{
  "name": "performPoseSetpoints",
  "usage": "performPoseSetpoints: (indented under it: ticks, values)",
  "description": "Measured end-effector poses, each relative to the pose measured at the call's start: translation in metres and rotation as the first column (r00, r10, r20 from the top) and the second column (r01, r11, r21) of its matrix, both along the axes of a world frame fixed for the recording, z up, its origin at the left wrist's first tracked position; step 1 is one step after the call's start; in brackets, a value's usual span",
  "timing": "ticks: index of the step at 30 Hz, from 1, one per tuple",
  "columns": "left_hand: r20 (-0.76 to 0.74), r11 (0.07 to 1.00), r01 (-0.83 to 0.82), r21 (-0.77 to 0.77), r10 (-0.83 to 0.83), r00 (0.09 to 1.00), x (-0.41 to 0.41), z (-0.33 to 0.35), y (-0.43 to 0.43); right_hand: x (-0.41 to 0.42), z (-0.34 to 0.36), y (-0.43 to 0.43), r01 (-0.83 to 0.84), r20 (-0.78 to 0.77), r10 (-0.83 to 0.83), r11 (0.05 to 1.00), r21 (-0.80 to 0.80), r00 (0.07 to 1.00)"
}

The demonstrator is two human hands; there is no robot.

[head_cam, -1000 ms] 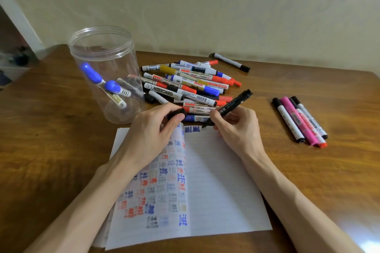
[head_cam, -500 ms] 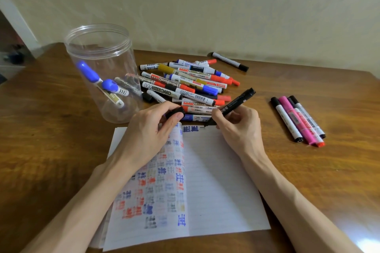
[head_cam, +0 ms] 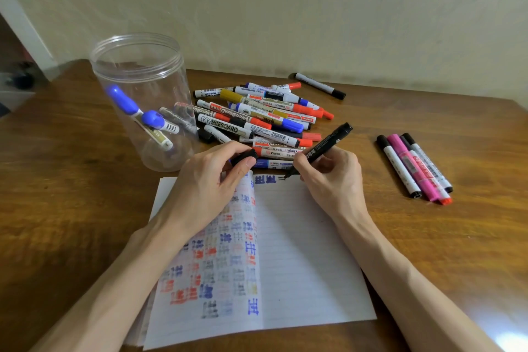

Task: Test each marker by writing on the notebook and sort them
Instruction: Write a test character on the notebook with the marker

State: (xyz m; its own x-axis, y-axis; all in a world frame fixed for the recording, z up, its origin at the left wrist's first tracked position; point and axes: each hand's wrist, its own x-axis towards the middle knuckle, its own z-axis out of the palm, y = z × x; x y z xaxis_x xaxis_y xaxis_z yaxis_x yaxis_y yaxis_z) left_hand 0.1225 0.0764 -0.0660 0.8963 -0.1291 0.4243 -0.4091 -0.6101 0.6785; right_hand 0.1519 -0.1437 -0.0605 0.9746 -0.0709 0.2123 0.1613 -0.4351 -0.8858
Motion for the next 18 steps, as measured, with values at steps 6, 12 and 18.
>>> performPoseSetpoints:
  ticks: [6,12,18]
  values:
    - [-0.005,1.000,0.004,0.009,-0.004,1.000,-0.0001,0.0004,-0.0001,-0.0017,0.0032,0.0021,-0.047,-0.020,0.047,0.999,0.023,0.999]
    - [0.005,1.000,0.002,0.004,-0.002,1.000,0.0003,0.0001,-0.0001,-0.0015,0.0007,0.0025,-0.032,0.000,0.032,0.998,-0.046,0.999]
    - [-0.012,1.000,0.004,0.005,-0.004,1.000,-0.0002,-0.0002,0.0001,-0.0005,0.0007,-0.0002,-0.018,-0.003,0.018,1.000,0.012,1.000]
